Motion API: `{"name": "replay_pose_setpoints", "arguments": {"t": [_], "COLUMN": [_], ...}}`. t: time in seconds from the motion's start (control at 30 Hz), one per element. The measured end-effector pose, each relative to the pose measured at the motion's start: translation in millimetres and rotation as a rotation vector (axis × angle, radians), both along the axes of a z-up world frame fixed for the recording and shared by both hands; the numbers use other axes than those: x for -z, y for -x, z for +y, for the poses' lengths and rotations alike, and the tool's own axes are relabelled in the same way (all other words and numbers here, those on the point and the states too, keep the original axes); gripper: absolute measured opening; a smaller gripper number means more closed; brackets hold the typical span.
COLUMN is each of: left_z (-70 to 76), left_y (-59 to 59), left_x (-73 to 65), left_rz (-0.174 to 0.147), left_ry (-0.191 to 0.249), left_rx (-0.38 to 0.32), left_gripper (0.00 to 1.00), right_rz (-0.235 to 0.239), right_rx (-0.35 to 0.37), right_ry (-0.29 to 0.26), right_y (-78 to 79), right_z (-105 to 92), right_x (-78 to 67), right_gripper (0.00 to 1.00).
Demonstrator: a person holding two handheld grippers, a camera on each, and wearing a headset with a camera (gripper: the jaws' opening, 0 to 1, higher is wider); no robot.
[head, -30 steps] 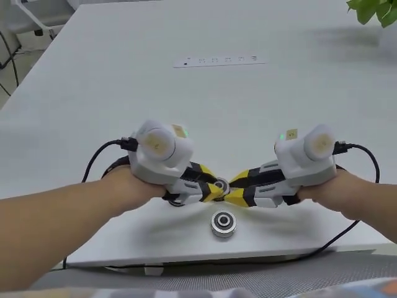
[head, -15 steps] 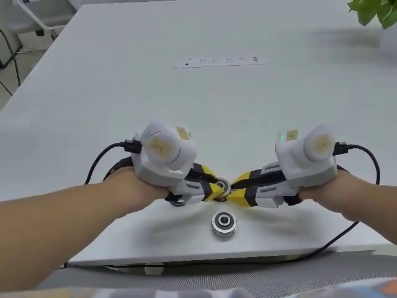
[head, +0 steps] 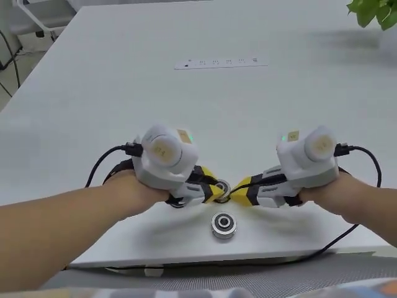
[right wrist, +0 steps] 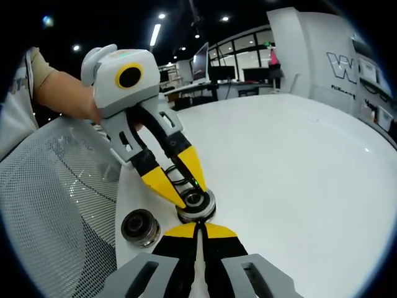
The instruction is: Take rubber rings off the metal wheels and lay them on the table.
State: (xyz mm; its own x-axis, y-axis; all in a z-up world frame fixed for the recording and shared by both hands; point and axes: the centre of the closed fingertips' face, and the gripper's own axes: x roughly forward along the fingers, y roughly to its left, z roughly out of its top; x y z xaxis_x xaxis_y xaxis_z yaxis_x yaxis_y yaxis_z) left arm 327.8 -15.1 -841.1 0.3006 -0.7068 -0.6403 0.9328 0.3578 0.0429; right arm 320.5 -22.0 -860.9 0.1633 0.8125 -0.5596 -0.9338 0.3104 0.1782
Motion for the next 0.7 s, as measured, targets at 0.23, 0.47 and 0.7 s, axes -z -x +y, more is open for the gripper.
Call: {"name": "replay_pose_setpoints", "arguments": {"t": [0.23,0.47,0.7], "left_z": [0.0,0.0,-0.1], "left_y": [0.2,-0.2,-0.9], "left_x": [0.6,0.6,0.7], "left_rz": [-0.015,-0.020,-0.018], "left_ry": [-0.018,-0.024,-0.026], "left_rx": [0.008,0.009,0.007], "left_gripper": [0.13,0.13,0.13], "right_rz": [0.011,0.042,0.078], "right_rx": [0.021,0.056,0.106], "right_ry": [-0.004,-0.032,-0.070], "right_y": [-1.5,-1.4,-7.6], "right_z": [-1.5,-2.2,-4.6], "right_x": [-1.0,-5.6,-8.2], "right_gripper": [0.00,0.00,0.00]}}
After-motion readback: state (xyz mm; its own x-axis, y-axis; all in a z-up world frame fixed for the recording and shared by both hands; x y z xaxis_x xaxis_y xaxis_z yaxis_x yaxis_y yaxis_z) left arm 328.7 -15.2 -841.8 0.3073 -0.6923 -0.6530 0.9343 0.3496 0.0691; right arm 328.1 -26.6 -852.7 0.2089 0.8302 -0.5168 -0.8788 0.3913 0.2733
